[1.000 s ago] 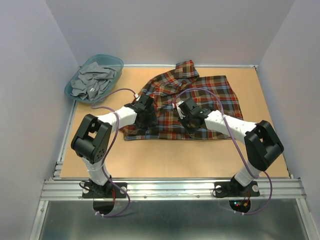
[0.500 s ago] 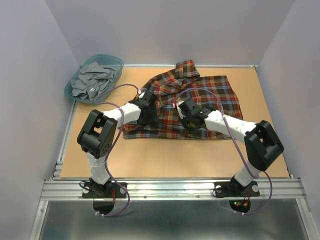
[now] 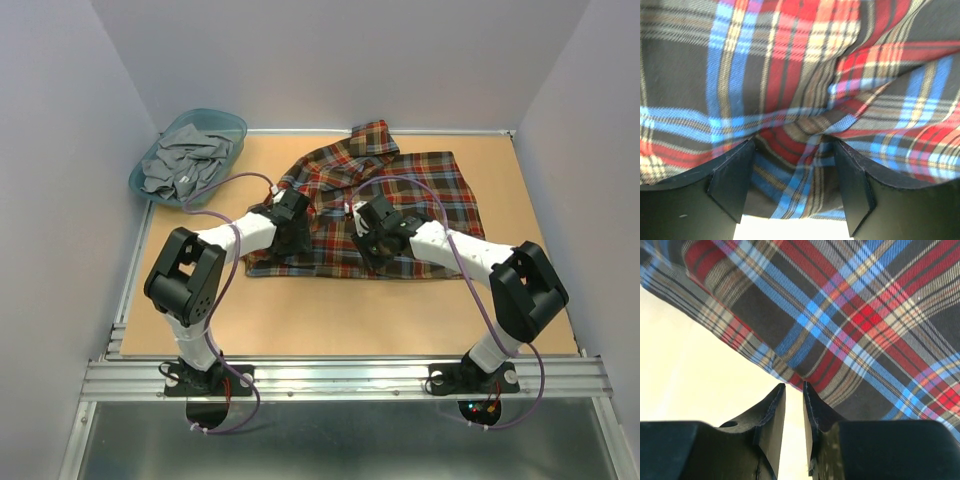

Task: Fold and stack the long sleeve shirts
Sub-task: Fold the shirt

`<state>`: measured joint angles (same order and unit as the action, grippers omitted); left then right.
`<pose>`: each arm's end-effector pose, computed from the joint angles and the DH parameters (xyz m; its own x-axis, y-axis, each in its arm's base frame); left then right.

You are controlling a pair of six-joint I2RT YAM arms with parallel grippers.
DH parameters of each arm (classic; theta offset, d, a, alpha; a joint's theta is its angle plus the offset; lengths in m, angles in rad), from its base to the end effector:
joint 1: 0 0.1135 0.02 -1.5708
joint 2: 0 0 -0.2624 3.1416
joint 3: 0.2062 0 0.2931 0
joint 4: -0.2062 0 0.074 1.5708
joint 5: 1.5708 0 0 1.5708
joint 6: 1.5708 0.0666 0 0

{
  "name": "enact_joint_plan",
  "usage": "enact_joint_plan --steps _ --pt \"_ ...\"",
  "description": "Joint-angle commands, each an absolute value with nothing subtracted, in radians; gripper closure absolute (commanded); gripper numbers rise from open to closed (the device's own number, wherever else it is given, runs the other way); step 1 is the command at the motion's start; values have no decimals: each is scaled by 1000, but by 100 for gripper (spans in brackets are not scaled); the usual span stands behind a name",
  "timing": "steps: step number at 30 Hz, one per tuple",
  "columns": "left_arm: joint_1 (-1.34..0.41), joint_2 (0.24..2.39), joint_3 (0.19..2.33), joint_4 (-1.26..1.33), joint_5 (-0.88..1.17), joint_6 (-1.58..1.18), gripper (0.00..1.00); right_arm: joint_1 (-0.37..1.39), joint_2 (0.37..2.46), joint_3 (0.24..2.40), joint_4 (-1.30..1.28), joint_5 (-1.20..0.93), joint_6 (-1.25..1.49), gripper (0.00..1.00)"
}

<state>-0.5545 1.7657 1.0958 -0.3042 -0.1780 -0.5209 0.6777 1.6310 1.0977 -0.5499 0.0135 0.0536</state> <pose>0.3560 -0.2066 0.1244 -0.8258 -0.0647 -0.5603 0.0261 0.9879 -0.1526 0.2960 0.2371 0.1570 -0.7206 -0.5112 -0.4685 -0.5842 0.8115 0.0132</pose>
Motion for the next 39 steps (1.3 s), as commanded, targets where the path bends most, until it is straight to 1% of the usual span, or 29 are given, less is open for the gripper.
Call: enact_joint_plan --steps 1,11,14,17,19,20,21,22,23,27,28,29,31,33,34,39 --pt "-552 1689 1046 -333 -207 -509 23 680 1631 1085 -466 -8 100 74" --pt "-551 1582 942 -322 -261 -511 17 680 1657 976 -443 75 150 75" --pt "-551 1572 943 -337 -285 -511 16 681 1637 973 -448 94 160 76" --pt "-552 1539 953 -341 -273 -512 16 678 1608 986 -454 103 181 75" --pt "-552 1505 957 -336 -253 -503 15 678 1579 1002 -462 146 210 75" --pt "-552 1491 954 -333 -246 -499 15 675 1571 1006 -465 167 219 69" --pt "-554 1465 951 -325 -232 -497 14 663 1557 1014 -478 213 250 66" --pt "-555 1451 945 -324 -226 -495 14 651 1552 1017 -486 234 267 62" --pt "-555 1437 927 -312 -218 -494 14 632 1545 1019 -508 250 288 61" --pt "-555 1385 878 -298 -196 -518 14 510 1490 1011 -554 304 422 51" --pt "-555 1381 868 -298 -196 -525 14 449 1455 1005 -560 310 446 50" --pt "-555 1379 861 -295 -193 -529 14 416 1436 987 -566 314 474 42" --pt "-555 1376 836 -290 -186 -544 14 321 1395 962 -575 321 534 38" --pt "-555 1376 821 -284 -175 -551 14 253 1353 934 -581 296 570 36" --pt "-555 1379 818 -281 -163 -552 14 192 1341 930 -583 282 577 36" --pt "-554 1393 805 -271 -147 -540 14 74 1354 911 -591 255 597 36"
